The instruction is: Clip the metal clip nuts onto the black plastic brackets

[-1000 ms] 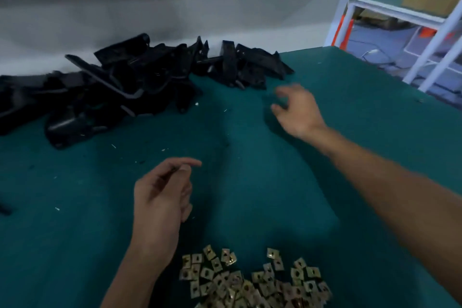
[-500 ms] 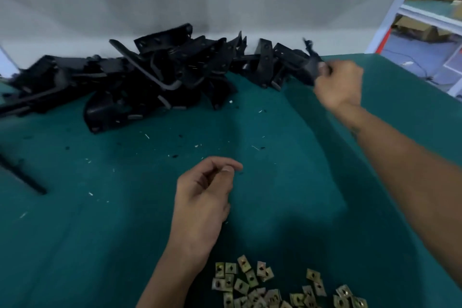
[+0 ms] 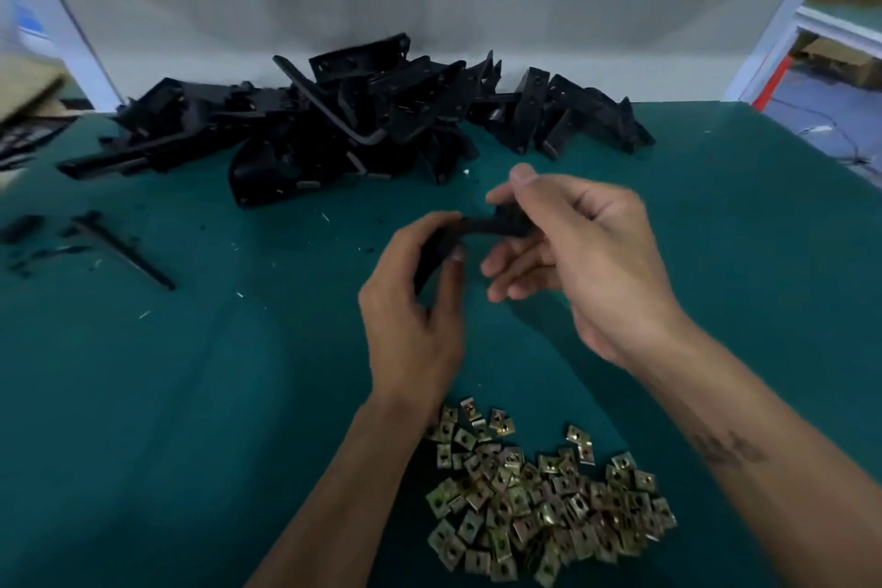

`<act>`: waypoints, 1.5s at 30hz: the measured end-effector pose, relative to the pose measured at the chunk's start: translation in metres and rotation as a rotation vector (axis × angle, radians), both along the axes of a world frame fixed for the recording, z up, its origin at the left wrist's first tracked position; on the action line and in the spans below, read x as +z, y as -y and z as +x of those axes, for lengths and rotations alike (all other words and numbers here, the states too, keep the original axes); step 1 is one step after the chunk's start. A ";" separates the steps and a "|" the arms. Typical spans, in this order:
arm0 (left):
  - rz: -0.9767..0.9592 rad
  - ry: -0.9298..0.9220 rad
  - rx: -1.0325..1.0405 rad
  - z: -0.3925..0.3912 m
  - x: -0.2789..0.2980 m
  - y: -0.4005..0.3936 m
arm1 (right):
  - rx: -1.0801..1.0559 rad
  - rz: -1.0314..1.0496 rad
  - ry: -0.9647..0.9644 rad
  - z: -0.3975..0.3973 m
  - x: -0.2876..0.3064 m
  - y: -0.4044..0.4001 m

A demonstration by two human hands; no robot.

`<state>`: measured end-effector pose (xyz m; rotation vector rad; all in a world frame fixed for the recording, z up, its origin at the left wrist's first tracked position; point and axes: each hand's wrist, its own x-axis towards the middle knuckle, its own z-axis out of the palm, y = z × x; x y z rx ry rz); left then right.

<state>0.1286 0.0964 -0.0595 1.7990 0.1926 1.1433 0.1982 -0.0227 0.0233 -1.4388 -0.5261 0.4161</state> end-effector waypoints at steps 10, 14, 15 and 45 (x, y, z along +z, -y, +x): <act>0.056 -0.332 -0.108 -0.010 0.036 -0.040 | -0.056 -0.073 0.326 0.013 -0.038 0.019; 0.290 -0.466 -0.073 -0.007 0.045 -0.026 | 0.012 -0.094 0.267 0.009 -0.050 0.012; 0.291 -0.500 -0.125 -0.005 0.044 -0.026 | 0.046 -0.112 0.252 0.009 -0.053 0.013; -0.590 -0.422 -0.785 0.000 0.001 -0.048 | -0.008 -0.008 -0.036 0.008 -0.077 0.096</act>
